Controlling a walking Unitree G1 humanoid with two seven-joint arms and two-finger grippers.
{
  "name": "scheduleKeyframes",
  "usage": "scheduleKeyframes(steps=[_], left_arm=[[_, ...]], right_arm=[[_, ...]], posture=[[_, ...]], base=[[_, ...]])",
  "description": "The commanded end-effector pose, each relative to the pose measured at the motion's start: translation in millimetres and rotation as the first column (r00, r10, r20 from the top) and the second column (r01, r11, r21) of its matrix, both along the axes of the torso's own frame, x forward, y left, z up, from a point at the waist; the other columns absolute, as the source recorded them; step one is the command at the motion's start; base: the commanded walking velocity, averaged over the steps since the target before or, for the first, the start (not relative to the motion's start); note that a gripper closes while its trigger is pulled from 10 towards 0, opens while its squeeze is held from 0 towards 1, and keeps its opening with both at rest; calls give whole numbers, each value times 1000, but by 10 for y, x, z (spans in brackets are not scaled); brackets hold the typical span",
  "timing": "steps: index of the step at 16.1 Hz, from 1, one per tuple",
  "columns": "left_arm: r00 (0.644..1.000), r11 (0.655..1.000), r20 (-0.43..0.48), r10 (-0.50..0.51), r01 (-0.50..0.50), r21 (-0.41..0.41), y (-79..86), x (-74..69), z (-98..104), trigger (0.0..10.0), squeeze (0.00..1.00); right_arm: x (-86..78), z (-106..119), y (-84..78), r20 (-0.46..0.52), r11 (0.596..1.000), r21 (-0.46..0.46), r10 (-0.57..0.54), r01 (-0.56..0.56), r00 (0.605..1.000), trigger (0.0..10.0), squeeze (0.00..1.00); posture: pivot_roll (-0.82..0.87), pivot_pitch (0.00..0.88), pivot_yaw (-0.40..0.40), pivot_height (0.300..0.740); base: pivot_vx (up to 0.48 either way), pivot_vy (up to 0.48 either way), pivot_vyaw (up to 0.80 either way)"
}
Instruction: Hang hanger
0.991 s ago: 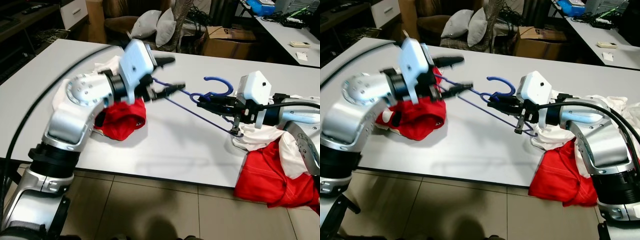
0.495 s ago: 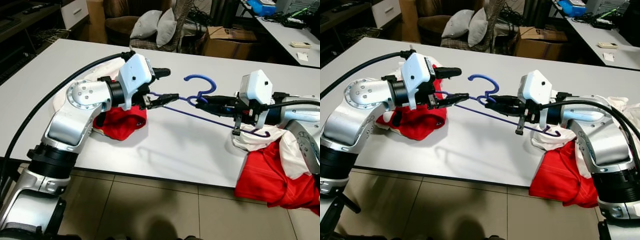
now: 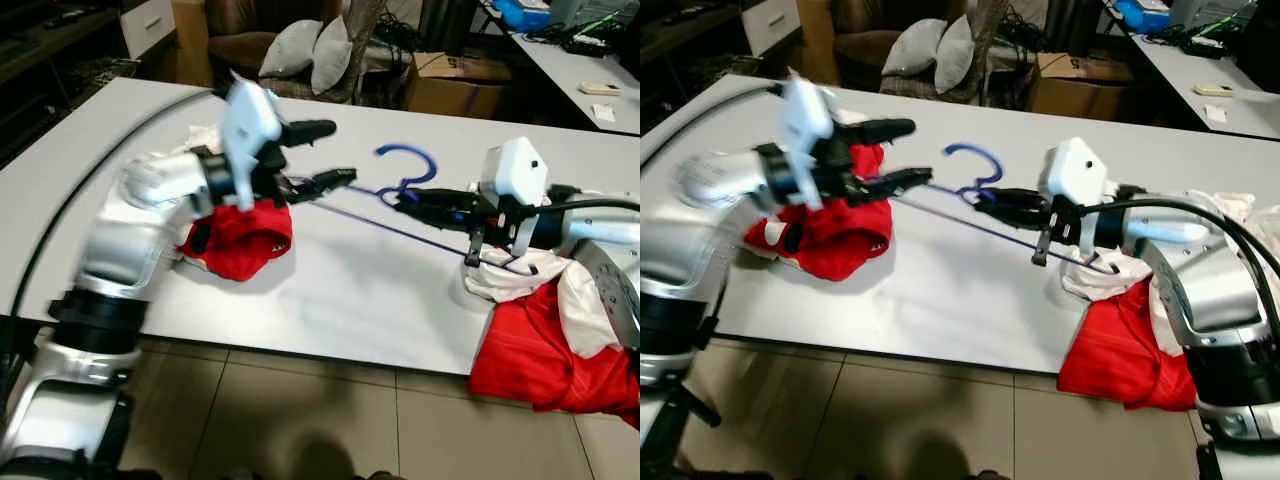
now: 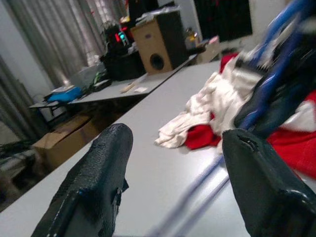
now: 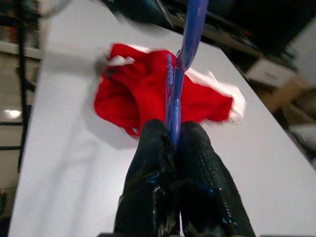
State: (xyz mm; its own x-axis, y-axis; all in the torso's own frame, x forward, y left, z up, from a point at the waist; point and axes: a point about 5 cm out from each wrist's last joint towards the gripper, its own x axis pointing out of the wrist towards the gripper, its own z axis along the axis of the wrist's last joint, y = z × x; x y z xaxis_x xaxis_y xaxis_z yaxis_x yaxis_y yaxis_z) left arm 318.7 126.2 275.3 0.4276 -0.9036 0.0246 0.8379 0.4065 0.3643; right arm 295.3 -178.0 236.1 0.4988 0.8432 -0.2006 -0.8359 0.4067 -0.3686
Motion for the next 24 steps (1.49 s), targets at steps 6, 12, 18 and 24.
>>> scheduleKeyframes(steps=[6, 12, 18, 24], left_arm=[[936, 919, -81, 342, -351, -178, 259, -74, -313, 10000, 0], [644, 640, -274, 714, -759, -117, 497, -334, -1115, 10000, 0], [666, 659, -184, 723, -745, -105, 310, -348, -1093, 10000, 0], [702, 682, -174, 691, -712, -164, 180, -259, -931, 10000, 0]], right_arm=[[-54, -316, -99, -98, 893, 148, -414, 424, 905, 10000, 0], [-298, -522, 82, -103, 678, 301, -677, 671, 729, 10000, 0], [-378, -246, 124, -49, 610, 440, -717, 659, 696, 10000, 0], [-442, -68, 192, -16, 627, 466, -699, 624, 715, 10000, 0]], posture=[[12, 0, -38, 740], [20, 0, -58, 740], [4, 0, -54, 740], [-45, 0, -19, 740]], base=[[0, 0, 0], [0, -156, 0], [0, -359, -667], [0, -346, -800]])
